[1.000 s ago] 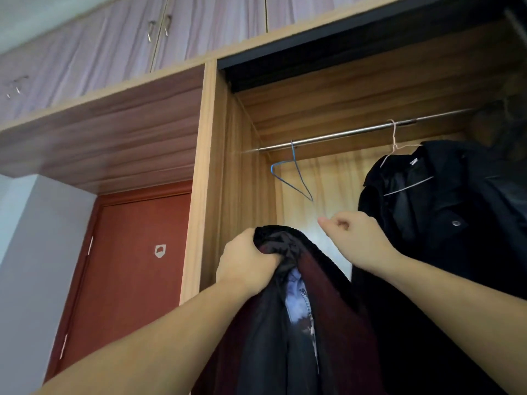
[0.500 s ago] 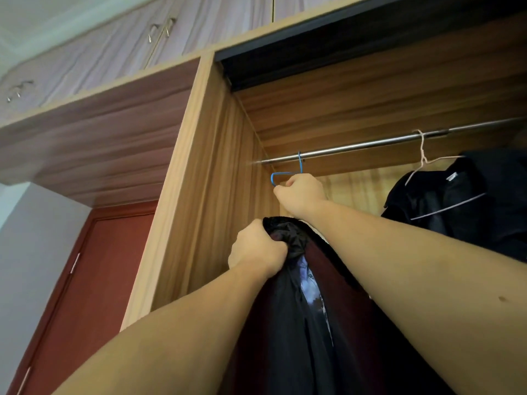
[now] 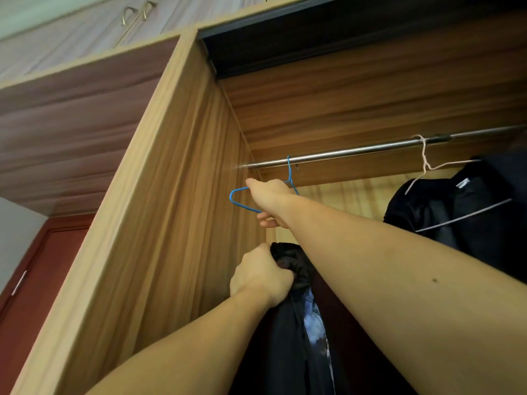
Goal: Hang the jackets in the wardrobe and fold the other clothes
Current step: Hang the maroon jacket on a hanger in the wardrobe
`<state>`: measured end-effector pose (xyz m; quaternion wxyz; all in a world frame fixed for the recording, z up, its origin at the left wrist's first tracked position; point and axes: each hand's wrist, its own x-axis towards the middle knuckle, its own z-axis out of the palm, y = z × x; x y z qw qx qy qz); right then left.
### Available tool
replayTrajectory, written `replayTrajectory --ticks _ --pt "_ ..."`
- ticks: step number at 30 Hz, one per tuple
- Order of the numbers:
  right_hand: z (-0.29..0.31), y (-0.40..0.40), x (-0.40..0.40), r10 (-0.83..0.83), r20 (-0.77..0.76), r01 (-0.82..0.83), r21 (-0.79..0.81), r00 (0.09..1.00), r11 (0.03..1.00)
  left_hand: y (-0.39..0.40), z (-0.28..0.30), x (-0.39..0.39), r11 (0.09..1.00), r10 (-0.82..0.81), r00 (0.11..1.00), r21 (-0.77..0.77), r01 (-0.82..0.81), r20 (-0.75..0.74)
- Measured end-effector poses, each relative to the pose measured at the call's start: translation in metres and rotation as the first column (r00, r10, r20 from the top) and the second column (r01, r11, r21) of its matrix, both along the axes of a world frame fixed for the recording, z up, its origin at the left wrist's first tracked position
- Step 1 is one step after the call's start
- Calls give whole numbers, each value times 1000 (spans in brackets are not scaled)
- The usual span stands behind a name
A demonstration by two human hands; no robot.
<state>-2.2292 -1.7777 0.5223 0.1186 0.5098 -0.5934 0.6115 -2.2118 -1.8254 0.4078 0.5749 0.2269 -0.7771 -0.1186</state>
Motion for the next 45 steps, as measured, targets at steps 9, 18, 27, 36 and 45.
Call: replayTrajectory --ticks 9,18,27,36,45 --pt "1 -35 26 13 -24 -11 80 1000 997 -5 -1 12 998 -56 996 11 56 64" --pt "3 -44 23 50 81 -51 16 995 999 -10 -8 15 996 -86 993 4 86 76" --pt "28 36 -51 -472 130 490 -238 872 838 -14 -16 8 996 -82 992 -19 84 94" --pt "34 80 -87 -756 -106 762 29 646 647 -13 -20 7 996 -73 989 -46 79 128" --pt "31 45 -106 -498 30 498 -105 867 861 -15 -25 3 996 -54 991 -61 62 123"
